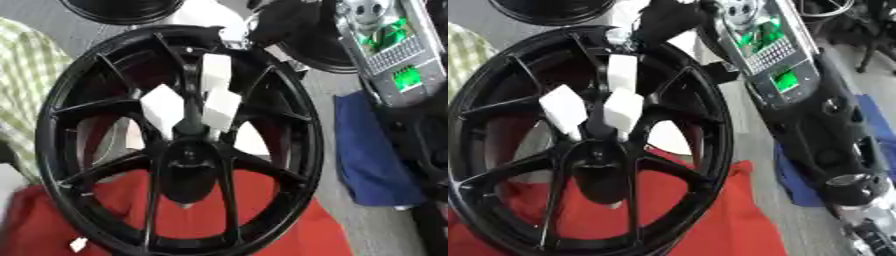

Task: Pull the pin out of the wheel hub.

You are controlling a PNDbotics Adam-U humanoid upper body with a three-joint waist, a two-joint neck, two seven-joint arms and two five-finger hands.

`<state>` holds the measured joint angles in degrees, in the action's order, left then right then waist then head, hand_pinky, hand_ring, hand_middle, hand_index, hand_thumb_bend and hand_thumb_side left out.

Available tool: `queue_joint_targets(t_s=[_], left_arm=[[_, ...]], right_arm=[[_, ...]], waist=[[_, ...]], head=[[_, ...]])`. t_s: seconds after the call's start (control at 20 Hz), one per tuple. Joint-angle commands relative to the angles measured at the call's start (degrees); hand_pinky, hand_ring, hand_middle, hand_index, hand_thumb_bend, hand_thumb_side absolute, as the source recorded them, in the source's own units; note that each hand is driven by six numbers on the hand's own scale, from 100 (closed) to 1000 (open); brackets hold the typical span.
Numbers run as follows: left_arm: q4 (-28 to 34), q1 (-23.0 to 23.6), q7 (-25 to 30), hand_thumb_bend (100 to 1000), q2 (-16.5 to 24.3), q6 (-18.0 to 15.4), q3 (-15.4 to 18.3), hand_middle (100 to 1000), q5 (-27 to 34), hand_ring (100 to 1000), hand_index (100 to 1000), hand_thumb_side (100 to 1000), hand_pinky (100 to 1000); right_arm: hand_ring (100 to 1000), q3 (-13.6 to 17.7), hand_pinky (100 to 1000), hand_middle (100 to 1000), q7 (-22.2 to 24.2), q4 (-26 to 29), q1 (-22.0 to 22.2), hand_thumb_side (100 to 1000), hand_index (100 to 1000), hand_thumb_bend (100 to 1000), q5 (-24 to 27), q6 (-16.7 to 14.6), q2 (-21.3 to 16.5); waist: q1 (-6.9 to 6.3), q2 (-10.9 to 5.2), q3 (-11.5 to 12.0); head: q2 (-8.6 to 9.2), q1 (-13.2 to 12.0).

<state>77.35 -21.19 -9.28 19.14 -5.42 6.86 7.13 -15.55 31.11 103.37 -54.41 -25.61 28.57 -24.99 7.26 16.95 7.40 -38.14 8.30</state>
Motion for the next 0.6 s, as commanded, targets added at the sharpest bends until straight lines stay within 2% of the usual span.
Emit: queue_joint_targets(t_s=[0.05,0.2,0.6], left_arm=[[0.8,-0.7,0.2,111,0.8,-0.1,0.0,613,0.0,641,725,890,524],[0.8,-0.8,0.3,110,0.8,0.0,-0.1,613,0.0,641,725,890,524],[1.0,-1.1,0.5,109,0.7,0.0,-0.3,614,0.0,642,725,893,524]], right_arm=[[785,0.4,701,684,0.6,0.1,-0.3,279,763,543,-0.6,-0.1,-1.2],[791,0.0,707,690,0.4,-2.3,0.0,252,762,544,-0.2,-0.8,-0.8],[794,-0.6,712,691,-0.8,-5.7,0.2,253,761,546,0.0,-2.3,-0.4]], waist=[[-0.66,-0.83,0.1],[-0.67,-0.66,0.3],[-0.63,-0.33,0.6]], head=[[0.75,0.2],[0.78,0.3],[0.95,0.6]])
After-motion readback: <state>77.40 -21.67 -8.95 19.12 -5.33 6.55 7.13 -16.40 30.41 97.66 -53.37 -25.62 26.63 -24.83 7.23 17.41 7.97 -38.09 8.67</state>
